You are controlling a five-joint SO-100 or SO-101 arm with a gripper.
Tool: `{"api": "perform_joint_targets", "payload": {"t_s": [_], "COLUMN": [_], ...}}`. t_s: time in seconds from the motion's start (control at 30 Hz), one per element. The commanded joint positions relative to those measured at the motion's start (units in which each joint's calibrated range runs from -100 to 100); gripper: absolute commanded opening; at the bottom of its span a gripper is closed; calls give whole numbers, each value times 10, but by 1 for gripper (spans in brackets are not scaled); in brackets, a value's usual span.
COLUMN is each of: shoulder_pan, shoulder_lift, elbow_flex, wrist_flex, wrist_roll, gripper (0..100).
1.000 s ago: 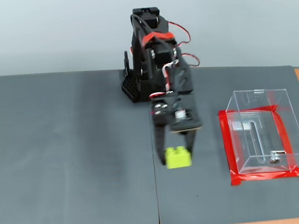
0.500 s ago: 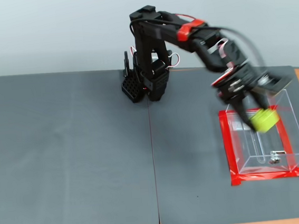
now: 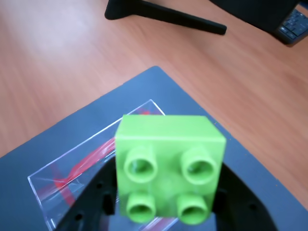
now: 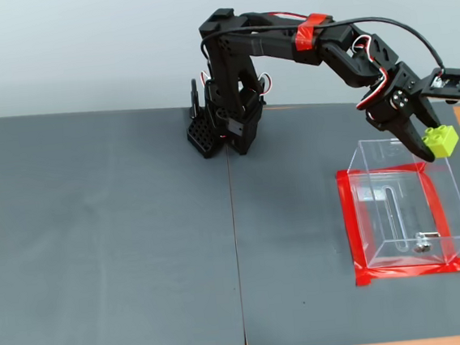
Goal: Pick the green lego block and place it into the transparent box
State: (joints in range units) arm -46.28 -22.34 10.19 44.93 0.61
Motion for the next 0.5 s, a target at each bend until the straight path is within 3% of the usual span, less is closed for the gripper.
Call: {"api": "perform_joint_targets", "payload": {"t_s": [0.0, 0.47], "shoulder_pan": [-2, -31], "shoulder_lift": [20, 105], "elbow_flex": [4, -1], "wrist_flex": [3, 2], "wrist_roll": [-2, -2], "gripper": [9, 10]}}
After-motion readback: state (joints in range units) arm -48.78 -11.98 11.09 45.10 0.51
